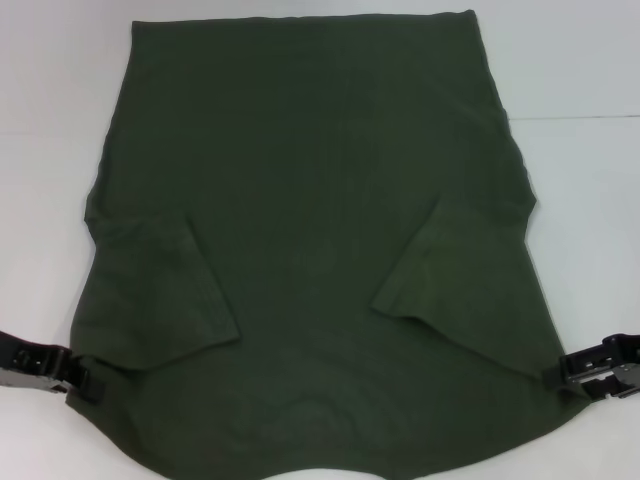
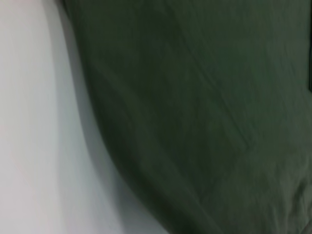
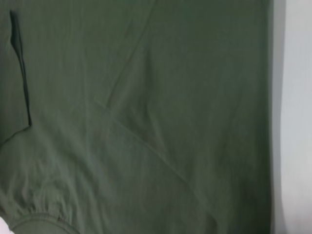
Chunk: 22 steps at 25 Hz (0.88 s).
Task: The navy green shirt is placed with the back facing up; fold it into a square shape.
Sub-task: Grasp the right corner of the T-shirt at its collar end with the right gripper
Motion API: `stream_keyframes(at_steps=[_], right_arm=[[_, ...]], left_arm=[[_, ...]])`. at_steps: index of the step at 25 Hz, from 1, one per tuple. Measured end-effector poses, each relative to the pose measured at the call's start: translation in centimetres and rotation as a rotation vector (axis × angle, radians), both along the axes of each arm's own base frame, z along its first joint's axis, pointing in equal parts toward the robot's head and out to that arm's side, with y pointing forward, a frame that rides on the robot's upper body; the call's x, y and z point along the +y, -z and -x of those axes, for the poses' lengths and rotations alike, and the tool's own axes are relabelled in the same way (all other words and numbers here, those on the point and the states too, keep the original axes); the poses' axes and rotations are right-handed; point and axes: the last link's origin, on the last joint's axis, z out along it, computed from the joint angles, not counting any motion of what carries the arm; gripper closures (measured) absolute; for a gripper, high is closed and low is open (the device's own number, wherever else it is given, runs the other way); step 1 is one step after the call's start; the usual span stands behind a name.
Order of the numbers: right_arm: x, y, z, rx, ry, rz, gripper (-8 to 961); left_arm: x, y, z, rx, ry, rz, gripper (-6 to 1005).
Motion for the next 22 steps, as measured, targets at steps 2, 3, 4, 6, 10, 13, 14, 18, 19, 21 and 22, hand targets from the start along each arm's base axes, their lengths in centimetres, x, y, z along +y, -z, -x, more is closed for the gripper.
stream_keyframes(at_steps=[2,3,4,6,10,13,14,18,19,21,22], right_arm=[[0.0,0.2,0.0,0.002,-0.001,-0.002,122],[0.0,0.2,0.1,0.003,-0.002,-0.003,122],[0.0,0.4,0.1,0.005,-0.003,-0.003,122],[0.0,0.5,0.2,0.008,-0.009,-0.003,122],[0.0,0.6,0.2,0.015,-0.014,-0.008,122],[0.1,0.7,0.2,0.017,-0.012,-0.012,122],[0.1,0.7,0.3,0.018,-0.012,-0.013,122],[0.1,1.0,0.3,0.022,-0.014,-0.016,122],[0.1,1.0,0.4,0.024,-0.015,-0.017,122],[0.1,1.1,0.5,0.026,-0.019,-0.016,123],[0.2,1.2,0.5,0.027,-0.021,-0.015,123]], left_arm=[[0.1,0.0,-0.1,0.0,0.002,0.0,959],[0.1,0.0,-0.1,0.0,0.003,0.0,959],[0.1,0.0,-0.1,0.0,0.003,0.0,959],[0.1,0.0,-0.1,0.0,0.006,0.0,960],[0.2,0.0,-0.2,0.002,0.008,-0.002,960],[0.3,-0.1,-0.2,0.003,0.01,-0.003,959],[0.3,-0.1,-0.2,0.003,0.011,-0.003,959],[0.4,-0.1,-0.2,0.004,0.014,-0.004,959],[0.4,-0.1,-0.3,0.004,0.015,-0.004,959],[0.5,-0.1,-0.3,0.005,0.017,-0.005,960],[0.5,-0.1,-0.4,0.005,0.018,-0.005,960]])
